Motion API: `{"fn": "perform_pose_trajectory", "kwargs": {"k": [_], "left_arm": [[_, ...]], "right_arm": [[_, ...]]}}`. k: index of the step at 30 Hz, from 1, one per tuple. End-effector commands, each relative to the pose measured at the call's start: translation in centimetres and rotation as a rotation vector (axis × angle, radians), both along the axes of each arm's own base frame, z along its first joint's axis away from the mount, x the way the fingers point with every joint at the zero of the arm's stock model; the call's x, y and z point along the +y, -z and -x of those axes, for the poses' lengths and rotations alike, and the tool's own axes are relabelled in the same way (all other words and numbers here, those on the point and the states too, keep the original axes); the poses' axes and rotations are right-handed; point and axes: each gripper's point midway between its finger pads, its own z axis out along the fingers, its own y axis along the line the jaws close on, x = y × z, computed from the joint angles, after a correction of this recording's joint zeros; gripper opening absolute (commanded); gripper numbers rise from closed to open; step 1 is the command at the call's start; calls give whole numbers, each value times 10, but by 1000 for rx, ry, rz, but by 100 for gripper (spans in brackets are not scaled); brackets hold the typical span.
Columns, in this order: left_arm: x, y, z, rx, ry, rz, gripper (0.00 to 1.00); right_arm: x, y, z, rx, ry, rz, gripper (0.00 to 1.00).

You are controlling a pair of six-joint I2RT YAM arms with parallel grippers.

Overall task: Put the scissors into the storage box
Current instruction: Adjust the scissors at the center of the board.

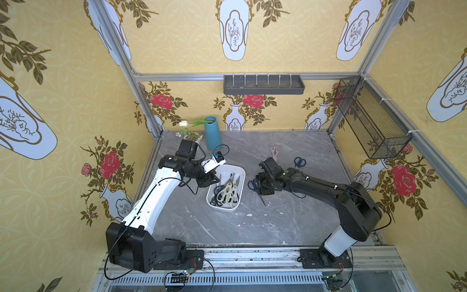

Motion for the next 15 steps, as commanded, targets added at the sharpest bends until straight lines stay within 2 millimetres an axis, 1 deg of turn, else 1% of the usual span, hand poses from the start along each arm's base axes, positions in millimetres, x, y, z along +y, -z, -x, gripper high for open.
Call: {"fn": "perform_pose_trajectory", "kwargs": {"k": [1,3,6,9,12,15], "left_arm": [[-1,-1,-7,11,-33,6,49],[-3,-4,-11,23,-23,8,49],[-8,-10,-22,27,4,11,49],[-14,-13,-33,21,25,11,49],[-18,-14,-39,20,32,9,48],[-23,-11,-38,22,45,5,48]], "right_arm": [[-3,6,2,146,159,-37,50],[0,12,13,158,169,-50,52],[13,20,17,124,137,-88,54],[16,26,23,116,85,-70,59],[6,35,32,110,69,-26,61],[-15,42,38,100,41,50,64]]}}
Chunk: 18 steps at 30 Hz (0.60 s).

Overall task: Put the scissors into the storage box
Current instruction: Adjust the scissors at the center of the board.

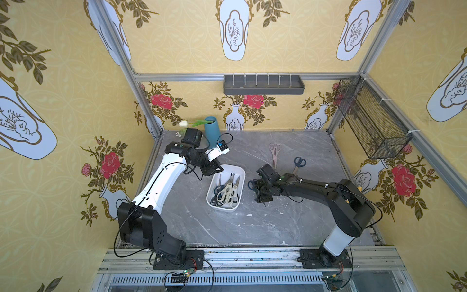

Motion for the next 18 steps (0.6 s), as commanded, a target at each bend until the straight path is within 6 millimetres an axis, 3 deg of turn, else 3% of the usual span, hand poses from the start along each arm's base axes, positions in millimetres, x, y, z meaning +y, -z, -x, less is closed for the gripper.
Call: {"fn": "perform_pose_trajectory", "kwargs": {"k": [1,4,11,15,18], "left_arm": [[-6,6,5,21,28,-4,48],[-12,10,7,17,46,-15,49],[-20,13,1,-62,179,-84,49],[-27,13,-3,-80,278,-112,49],[-42,20,-3,-116,375,-156,49]], "right_arm": [[-25,8,2,38,103,52,65],[-39,17,2,35,97,62,68],[-58,30,-18,43,88,21,69],[-78,30,-42,17,53,67,70],[-103,36,-71,-6,73,56,70]]}}
